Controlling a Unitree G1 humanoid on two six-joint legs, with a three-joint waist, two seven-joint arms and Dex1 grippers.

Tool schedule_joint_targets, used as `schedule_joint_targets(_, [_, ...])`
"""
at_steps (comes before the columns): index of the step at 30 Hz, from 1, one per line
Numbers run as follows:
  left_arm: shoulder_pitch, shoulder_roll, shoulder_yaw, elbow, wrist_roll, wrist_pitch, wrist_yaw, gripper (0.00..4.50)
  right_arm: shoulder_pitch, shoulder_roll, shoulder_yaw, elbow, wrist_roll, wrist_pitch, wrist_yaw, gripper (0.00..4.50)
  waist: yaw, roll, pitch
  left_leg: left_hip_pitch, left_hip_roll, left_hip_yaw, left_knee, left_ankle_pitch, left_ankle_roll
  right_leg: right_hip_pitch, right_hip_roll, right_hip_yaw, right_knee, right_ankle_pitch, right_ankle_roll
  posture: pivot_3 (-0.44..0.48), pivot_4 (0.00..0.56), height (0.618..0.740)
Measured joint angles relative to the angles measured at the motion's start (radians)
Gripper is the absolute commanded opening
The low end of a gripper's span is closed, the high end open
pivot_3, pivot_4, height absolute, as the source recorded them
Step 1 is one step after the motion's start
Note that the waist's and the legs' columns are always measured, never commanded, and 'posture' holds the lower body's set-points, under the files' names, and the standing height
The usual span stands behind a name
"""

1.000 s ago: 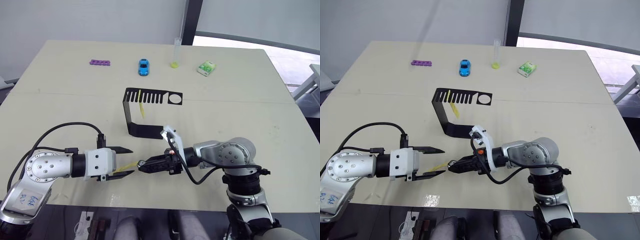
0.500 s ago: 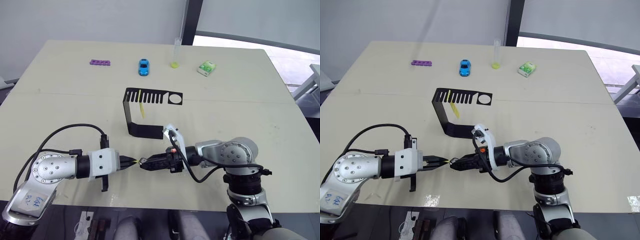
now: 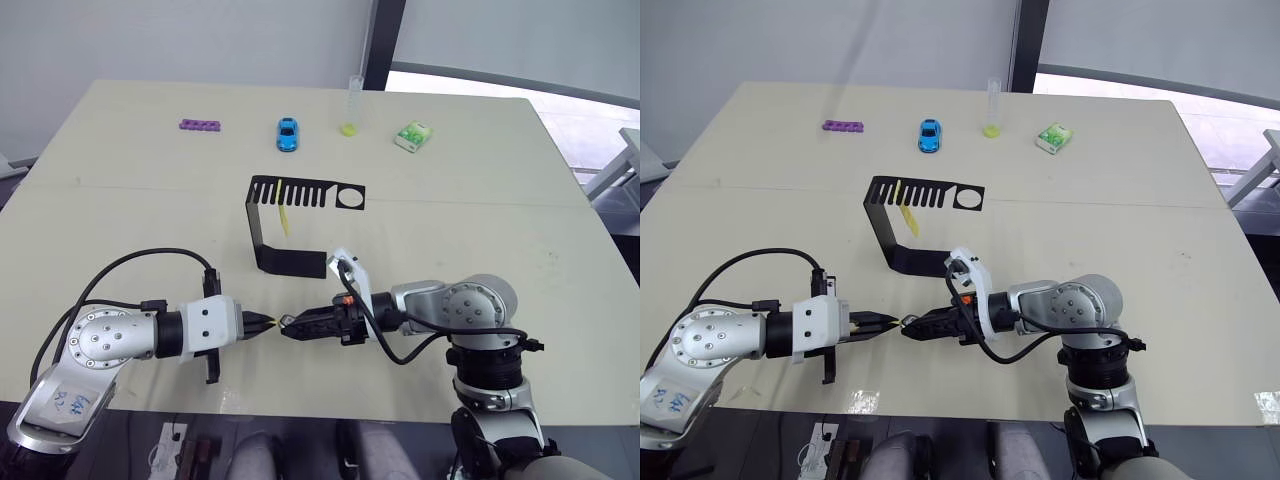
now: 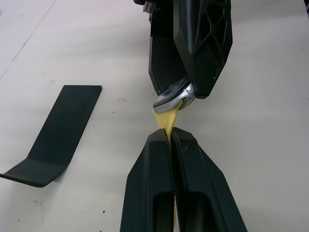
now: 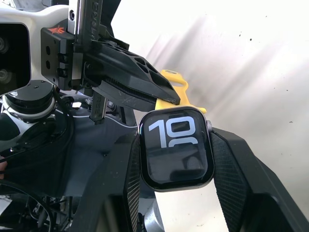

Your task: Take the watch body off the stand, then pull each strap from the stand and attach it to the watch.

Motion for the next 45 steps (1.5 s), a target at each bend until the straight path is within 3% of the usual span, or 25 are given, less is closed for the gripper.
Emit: schedule_joint_targets(45, [0.048, 0.011, 0.032, -0.065, 0.000, 0.055, 0.000, 0.00, 0.001, -0.004, 0.023, 0.010, 0.011, -0.001, 0.000, 1.58, 0.000, 0.000, 0.000, 0.000, 0.000, 0.000, -0.001, 0.000, 0.000, 0.000, 0.000, 0.000, -0.001, 0.000, 0.000, 0.000, 0.150, 0.740])
